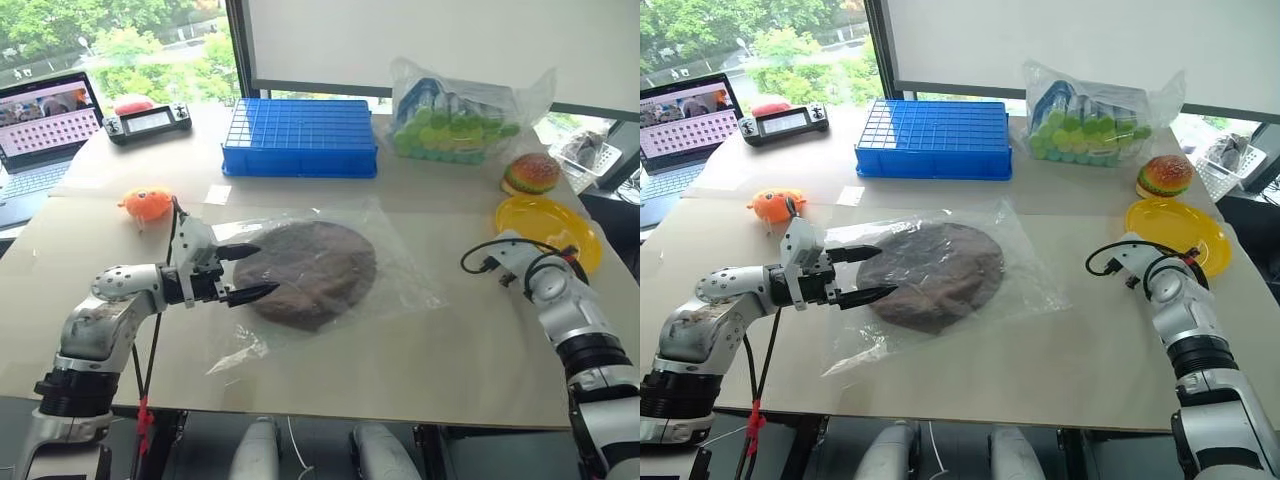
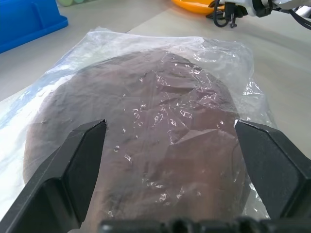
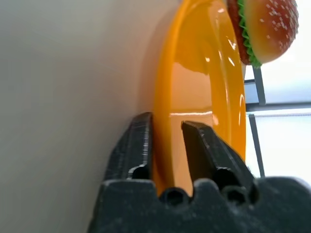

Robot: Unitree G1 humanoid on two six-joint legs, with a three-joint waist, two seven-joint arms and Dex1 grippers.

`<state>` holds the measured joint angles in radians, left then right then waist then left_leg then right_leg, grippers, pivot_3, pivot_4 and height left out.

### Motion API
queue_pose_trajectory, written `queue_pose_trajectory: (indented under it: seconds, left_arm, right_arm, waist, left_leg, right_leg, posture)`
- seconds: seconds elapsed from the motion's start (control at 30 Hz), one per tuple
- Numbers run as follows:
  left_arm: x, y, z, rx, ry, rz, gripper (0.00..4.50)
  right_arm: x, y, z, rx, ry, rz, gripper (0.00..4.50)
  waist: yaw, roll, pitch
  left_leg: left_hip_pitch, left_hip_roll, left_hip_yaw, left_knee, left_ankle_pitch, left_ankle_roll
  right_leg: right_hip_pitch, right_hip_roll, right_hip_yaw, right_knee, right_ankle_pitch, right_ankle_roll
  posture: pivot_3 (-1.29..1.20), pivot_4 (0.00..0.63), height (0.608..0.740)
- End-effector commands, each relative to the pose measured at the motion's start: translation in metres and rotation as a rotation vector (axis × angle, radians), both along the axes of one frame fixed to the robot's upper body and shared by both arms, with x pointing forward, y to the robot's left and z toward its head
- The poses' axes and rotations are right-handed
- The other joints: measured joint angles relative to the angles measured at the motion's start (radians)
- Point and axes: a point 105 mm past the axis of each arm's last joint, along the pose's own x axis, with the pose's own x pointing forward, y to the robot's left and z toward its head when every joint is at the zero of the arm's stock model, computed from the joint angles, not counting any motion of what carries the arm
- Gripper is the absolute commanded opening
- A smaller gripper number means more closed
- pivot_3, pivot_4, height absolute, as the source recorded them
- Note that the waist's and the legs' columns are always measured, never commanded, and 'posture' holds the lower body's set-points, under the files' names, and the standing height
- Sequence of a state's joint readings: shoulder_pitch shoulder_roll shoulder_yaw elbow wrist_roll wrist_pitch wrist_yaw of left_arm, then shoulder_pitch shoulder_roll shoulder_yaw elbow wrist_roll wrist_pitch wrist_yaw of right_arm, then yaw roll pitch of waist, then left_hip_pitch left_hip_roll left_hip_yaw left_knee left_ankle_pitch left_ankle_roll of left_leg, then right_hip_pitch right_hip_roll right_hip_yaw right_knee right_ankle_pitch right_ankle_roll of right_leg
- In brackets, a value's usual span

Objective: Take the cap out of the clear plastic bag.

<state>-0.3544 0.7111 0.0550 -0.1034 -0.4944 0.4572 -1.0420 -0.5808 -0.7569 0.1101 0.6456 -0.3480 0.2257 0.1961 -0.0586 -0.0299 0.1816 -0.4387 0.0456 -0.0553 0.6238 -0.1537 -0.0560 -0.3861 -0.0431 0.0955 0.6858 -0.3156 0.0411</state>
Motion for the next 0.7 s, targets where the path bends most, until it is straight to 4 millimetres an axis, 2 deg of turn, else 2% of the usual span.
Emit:
queue_pose_trajectory:
  seconds: [0.03,0.17,0.27,0.33,0.4,0.5,0.53,0.57,0.6,0.7]
  left_arm:
    - [-0.002,-0.004,0.009,0.013,-0.043,-0.025,4.50]
    - [-0.003,-0.003,0.008,0.016,-0.041,-0.029,4.50]
    - [-0.003,-0.003,0.008,0.020,-0.041,-0.033,4.50]
    - [-0.004,-0.002,0.008,0.025,-0.039,-0.035,4.50]
    - [-0.004,-0.001,0.007,0.030,-0.034,-0.038,4.50]
    - [-0.006,-0.002,0.005,0.044,-0.022,-0.052,4.50]
    - [-0.007,-0.005,0.005,0.046,-0.013,-0.069,4.50]
    - [-0.009,-0.006,0.005,0.047,-0.006,-0.085,4.50]
    - [-0.010,-0.008,0.005,0.047,0.000,-0.096,4.50]
    - [-0.012,-0.011,0.003,0.065,0.016,-0.133,4.50]
  right_arm:
    - [-0.005,-0.001,-0.008,0.065,0.023,-0.013,3.16]
    - [-0.008,0.002,-0.004,0.122,0.006,-0.004,4.47]
    - [-0.013,0.018,0.017,0.231,-0.054,0.062,4.47]
    - [-0.019,0.037,0.042,0.348,-0.111,0.146,4.47]
    - [-0.029,0.058,0.067,0.518,-0.164,0.248,4.47]
    - [-0.048,0.102,0.100,0.842,-0.192,0.468,4.47]
    - [-0.065,0.129,0.115,1.000,-0.153,0.631,4.47]
    - [-0.084,0.151,0.126,1.084,-0.103,0.786,4.47]
    - [-0.099,0.165,0.133,1.130,-0.059,0.888,4.47]
    - [-0.128,0.183,0.133,1.172,0.103,1.032,4.47]
  waist:
    - [-0.001,0.000,0.000]
    - [-0.002,0.000,0.000]
    - [-0.001,0.000,0.000]
    - [-0.005,0.000,0.000]
    - [-0.009,0.001,0.001]
    - [-0.010,0.003,0.001]
    - [-0.009,0.003,0.001]
    - [-0.006,0.003,0.001]
    - [-0.004,0.003,0.002]
    - [0.005,0.003,0.002]
  left_leg:
    - [0.000,0.000,0.000,0.000,0.000,0.000]
    - [0.000,0.000,0.000,0.000,0.000,0.000]
    - [0.000,0.000,0.000,0.000,0.000,0.000]
    - [0.000,0.000,0.000,0.000,0.000,0.000]
    - [0.000,0.000,0.000,0.000,0.000,0.000]
    - [0.000,0.000,0.000,0.000,0.000,0.000]
    - [0.000,0.000,0.000,0.000,0.000,0.000]
    - [0.000,0.000,0.000,0.000,0.000,0.000]
    - [0.000,0.000,-0.001,0.000,0.000,0.000]
    - [0.000,0.001,-0.001,0.000,0.000,0.000]
  right_leg:
    - [0.000,0.000,0.000,0.000,0.000,0.000]
    - [0.000,0.000,0.000,0.000,0.000,0.000]
    - [0.001,0.000,0.000,0.000,0.000,0.000]
    - [0.001,0.000,0.000,0.000,0.000,0.000]
    - [0.000,0.000,0.000,0.000,0.000,0.000]
    - [0.000,0.000,0.001,0.001,0.000,0.000]
    - [0.000,0.000,0.000,0.001,0.000,0.000]
    - [0.000,0.000,0.000,0.001,0.000,0.000]
    - [0.001,0.000,0.000,0.001,0.000,0.000]
    - [0.001,0.000,-0.001,0.000,0.000,0.000]
  posture:
    - [0.00,0.150,0.729]
    - [0.00,0.150,0.729]
    - [0.00,0.150,0.729]
    - [0.00,0.150,0.729]
    - [0.00,0.150,0.729]
    - [0.00,0.150,0.729]
    - [0.00,0.150,0.729]
    - [0.00,0.150,0.729]
    - [0.00,0.150,0.729]
    - [0.00,0.150,0.729]
